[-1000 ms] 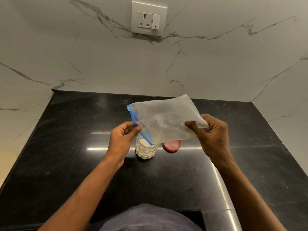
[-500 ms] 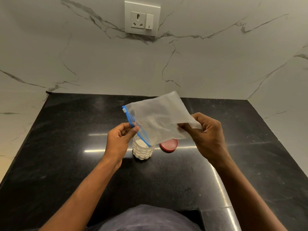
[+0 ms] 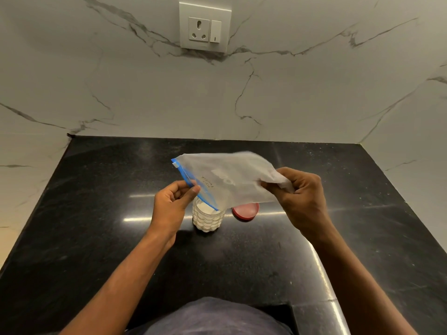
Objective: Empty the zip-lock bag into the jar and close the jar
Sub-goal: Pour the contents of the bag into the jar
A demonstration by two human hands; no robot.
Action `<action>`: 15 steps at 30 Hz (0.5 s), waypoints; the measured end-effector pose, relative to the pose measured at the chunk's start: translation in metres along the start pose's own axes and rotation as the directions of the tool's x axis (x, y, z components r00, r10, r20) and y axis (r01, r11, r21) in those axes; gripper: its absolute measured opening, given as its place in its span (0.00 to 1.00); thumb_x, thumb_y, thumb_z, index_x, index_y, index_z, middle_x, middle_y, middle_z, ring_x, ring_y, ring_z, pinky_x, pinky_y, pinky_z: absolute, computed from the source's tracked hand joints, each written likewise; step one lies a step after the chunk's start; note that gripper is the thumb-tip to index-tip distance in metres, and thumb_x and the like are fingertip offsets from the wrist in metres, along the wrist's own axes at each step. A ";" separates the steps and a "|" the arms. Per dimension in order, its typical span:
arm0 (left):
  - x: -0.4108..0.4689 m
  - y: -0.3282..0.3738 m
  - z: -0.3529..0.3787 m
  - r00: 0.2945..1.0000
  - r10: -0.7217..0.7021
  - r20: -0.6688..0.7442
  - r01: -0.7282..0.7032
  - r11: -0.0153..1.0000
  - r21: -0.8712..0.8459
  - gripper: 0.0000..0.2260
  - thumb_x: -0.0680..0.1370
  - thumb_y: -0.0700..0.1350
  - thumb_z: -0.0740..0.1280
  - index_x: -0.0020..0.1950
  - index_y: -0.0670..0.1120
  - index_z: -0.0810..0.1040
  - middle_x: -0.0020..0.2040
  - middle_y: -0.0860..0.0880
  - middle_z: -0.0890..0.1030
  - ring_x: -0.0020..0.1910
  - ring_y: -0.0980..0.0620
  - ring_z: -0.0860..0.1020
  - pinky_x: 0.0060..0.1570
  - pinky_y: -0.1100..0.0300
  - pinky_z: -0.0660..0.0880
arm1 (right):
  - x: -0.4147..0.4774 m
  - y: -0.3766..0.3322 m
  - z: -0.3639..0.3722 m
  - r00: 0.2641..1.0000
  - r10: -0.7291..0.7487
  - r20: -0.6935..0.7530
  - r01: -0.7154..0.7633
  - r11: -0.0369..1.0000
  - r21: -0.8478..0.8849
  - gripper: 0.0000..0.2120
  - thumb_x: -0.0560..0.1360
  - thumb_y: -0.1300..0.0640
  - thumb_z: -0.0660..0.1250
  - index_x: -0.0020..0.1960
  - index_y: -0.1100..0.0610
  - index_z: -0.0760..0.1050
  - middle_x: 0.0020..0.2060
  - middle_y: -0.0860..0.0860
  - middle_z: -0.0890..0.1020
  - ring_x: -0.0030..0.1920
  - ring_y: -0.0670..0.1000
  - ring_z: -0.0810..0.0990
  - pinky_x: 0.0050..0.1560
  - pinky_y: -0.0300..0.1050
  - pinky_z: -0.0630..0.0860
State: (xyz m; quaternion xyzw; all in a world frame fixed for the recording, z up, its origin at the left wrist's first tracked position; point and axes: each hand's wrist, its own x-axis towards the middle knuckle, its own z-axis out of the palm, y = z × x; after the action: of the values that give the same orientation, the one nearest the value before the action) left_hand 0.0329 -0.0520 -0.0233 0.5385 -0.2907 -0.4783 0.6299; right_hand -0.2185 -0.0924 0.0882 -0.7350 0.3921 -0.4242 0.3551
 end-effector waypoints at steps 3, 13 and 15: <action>-0.001 0.001 0.001 1.000 0.002 -0.009 -0.002 1.000 0.005 0.07 0.79 0.37 0.74 0.56 0.45 0.86 0.53 0.49 0.90 0.54 0.54 0.88 0.51 0.69 0.81 | 0.002 0.000 -0.002 0.998 0.011 -0.062 -0.008 0.999 0.051 0.07 0.75 0.57 0.76 0.49 0.45 0.83 0.45 0.38 0.88 0.46 0.45 0.88 0.43 0.37 0.84; -0.003 0.005 0.002 1.000 0.008 -0.025 -0.008 1.000 -0.012 0.07 0.79 0.38 0.74 0.57 0.45 0.85 0.52 0.50 0.90 0.53 0.56 0.88 0.49 0.70 0.80 | 0.004 -0.010 0.006 0.996 -0.070 -0.052 0.074 0.994 0.080 0.07 0.77 0.56 0.74 0.54 0.49 0.84 0.47 0.44 0.89 0.47 0.48 0.88 0.46 0.40 0.84; -0.004 0.004 0.002 1.000 0.005 -0.029 -0.005 1.000 -0.004 0.08 0.79 0.38 0.74 0.58 0.44 0.85 0.52 0.50 0.90 0.53 0.56 0.88 0.49 0.70 0.81 | 0.006 -0.012 0.011 0.997 -0.082 -0.016 0.082 0.996 0.030 0.07 0.77 0.55 0.73 0.55 0.50 0.84 0.45 0.46 0.88 0.46 0.48 0.88 0.45 0.44 0.85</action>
State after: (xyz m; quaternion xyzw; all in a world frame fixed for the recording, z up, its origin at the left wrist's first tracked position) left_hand 0.0313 -0.0495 -0.0187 0.5434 -0.2820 -0.4694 0.6362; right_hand -0.2032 -0.0907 0.0966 -0.7416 0.3577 -0.4499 0.3458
